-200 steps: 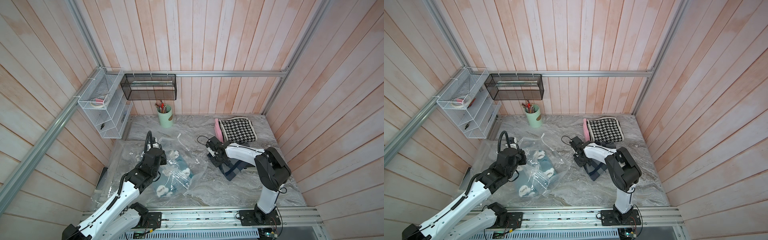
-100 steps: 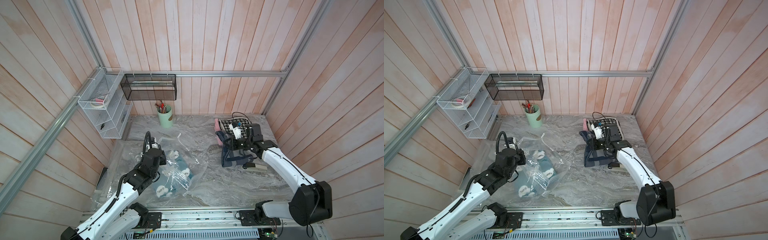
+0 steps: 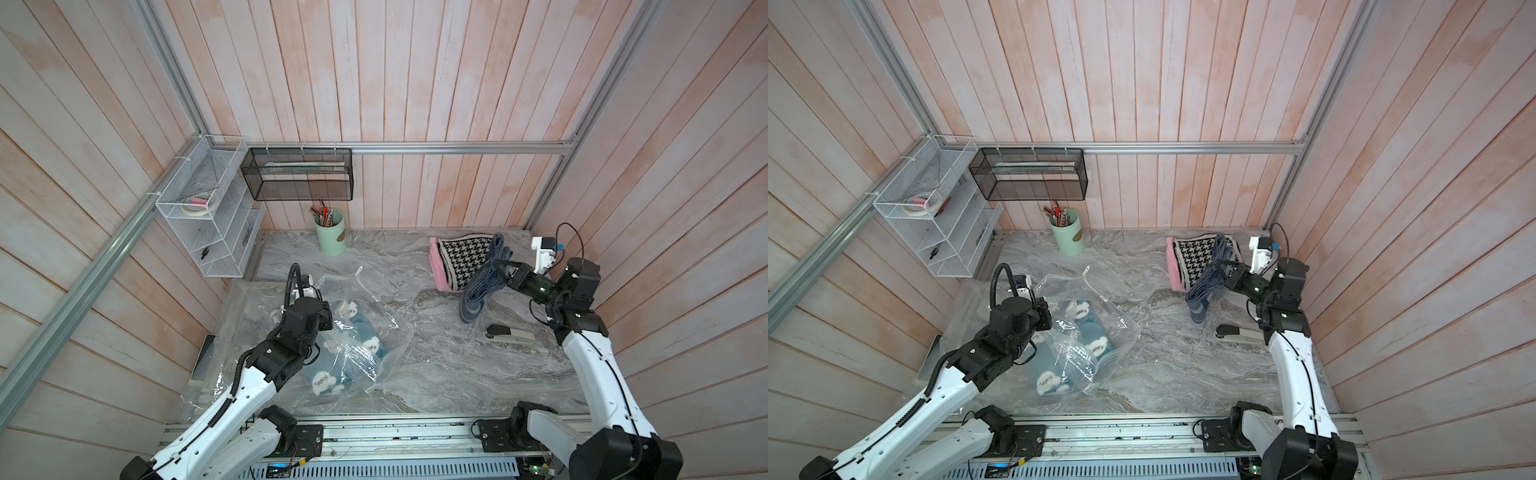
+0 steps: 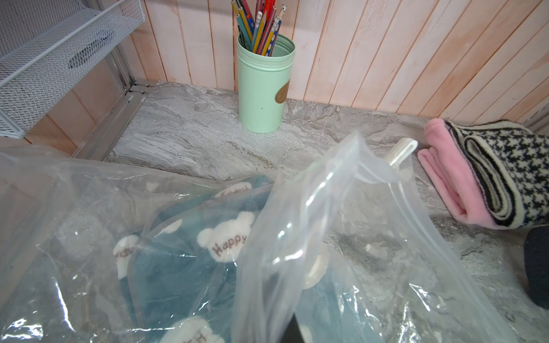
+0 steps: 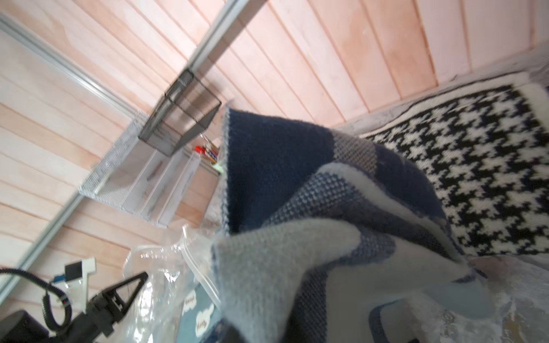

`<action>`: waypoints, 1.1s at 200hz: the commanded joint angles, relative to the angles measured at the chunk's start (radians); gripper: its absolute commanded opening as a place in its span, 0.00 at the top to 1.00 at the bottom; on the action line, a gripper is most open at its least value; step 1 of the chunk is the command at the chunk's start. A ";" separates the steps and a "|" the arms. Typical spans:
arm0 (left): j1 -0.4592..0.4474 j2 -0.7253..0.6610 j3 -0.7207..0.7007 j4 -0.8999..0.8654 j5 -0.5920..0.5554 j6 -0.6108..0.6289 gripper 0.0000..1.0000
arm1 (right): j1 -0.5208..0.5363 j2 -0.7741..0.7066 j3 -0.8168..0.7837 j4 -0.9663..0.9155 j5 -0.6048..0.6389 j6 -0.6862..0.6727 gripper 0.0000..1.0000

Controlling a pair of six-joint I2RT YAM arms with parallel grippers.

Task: Take the blanket out of the vacuum bag
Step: Pick up the blanket at the center of the board, then place the blanket at the center of the board.

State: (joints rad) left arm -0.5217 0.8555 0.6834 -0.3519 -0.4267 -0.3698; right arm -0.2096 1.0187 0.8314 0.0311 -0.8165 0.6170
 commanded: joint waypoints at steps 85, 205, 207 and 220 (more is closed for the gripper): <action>0.005 0.015 0.003 0.010 0.013 0.014 1.00 | -0.311 -0.121 -0.049 0.194 0.186 0.146 1.00; 0.006 0.069 0.049 0.011 0.001 0.032 1.00 | -0.359 0.262 0.048 0.392 0.202 0.112 1.00; 0.006 0.071 0.052 0.012 0.000 0.033 1.00 | -0.358 0.268 0.051 0.397 0.202 0.114 1.00; 0.005 0.082 0.061 0.013 -0.004 0.038 1.00 | -0.347 0.303 0.070 0.413 0.218 0.113 1.00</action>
State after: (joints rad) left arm -0.5217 0.9215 0.7017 -0.3515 -0.4202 -0.3557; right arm -0.5678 1.2861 0.8284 0.3149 -0.5838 0.7300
